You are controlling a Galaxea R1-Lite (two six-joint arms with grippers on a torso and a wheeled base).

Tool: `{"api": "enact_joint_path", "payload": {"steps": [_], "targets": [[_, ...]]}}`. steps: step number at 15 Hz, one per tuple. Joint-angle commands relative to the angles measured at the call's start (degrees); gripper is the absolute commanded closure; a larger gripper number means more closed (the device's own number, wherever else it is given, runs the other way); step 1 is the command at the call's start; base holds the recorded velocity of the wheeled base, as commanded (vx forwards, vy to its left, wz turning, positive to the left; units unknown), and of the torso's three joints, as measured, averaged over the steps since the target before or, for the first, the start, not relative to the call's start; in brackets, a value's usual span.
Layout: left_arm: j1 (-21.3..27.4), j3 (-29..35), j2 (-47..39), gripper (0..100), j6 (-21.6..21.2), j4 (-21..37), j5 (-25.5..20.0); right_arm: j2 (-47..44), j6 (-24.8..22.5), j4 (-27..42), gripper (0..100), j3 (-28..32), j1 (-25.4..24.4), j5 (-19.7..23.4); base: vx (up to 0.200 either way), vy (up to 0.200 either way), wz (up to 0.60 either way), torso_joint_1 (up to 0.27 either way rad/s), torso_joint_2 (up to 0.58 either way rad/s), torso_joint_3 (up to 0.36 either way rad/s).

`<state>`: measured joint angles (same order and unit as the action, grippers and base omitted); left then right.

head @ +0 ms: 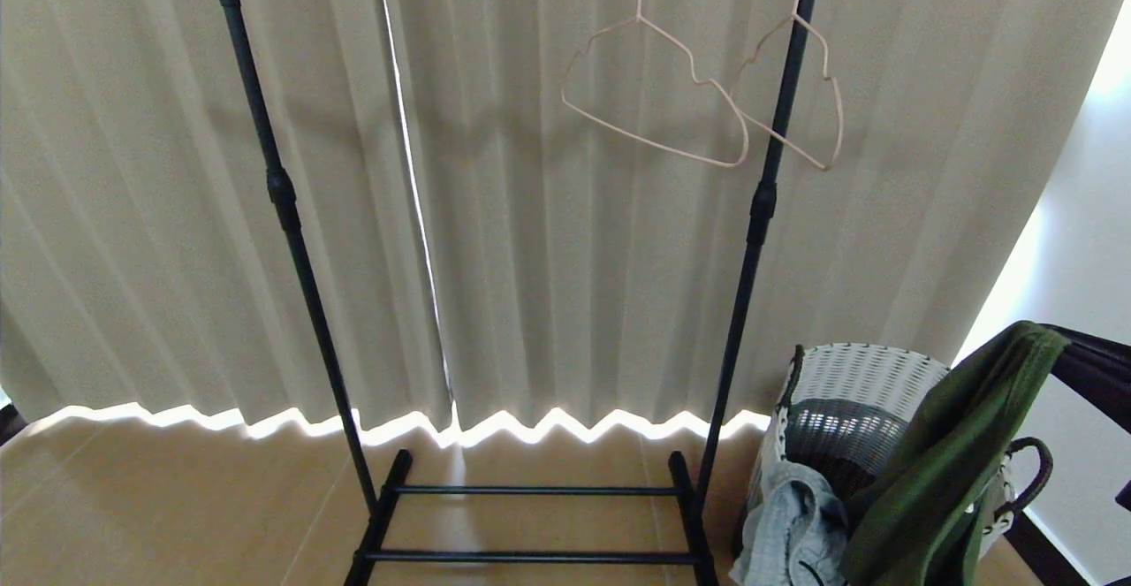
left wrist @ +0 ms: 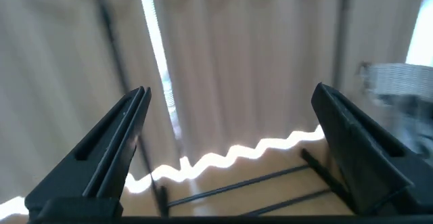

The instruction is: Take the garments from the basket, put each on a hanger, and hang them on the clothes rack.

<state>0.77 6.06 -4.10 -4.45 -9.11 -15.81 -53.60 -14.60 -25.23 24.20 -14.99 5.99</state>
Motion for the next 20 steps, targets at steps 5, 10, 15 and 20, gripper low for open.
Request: {"api": "enact_joint_path", "payload": {"steps": [5,10,15,20], "targets": [[3.0,13.7,-28.2,0,0.1,-0.6,-11.3,-1.6,1.8,0.0,100,4.3,-3.9,0.0,0.000,0.000,0.00,0.000,0.00,0.000],[17.5,18.2,-44.8,0,0.4,-6.3,-10.6,-5.3,4.7,-0.1,100,7.7,-7.2,-0.1,0.000,0.000,0.00,0.000,0.00,0.000],[36.0,23.7,-59.4,0,3.0,-14.0,2.6,-9.0,8.8,0.0,100,13.1,-9.1,-0.2,0.000,0.000,0.00,0.000,0.00,0.000],[56.9,34.1,-74.1,0,9.9,-16.4,15.6,-10.0,9.0,-0.5,100,14.3,-9.6,-0.1,0.000,0.000,0.00,0.000,0.00,0.000]]}}
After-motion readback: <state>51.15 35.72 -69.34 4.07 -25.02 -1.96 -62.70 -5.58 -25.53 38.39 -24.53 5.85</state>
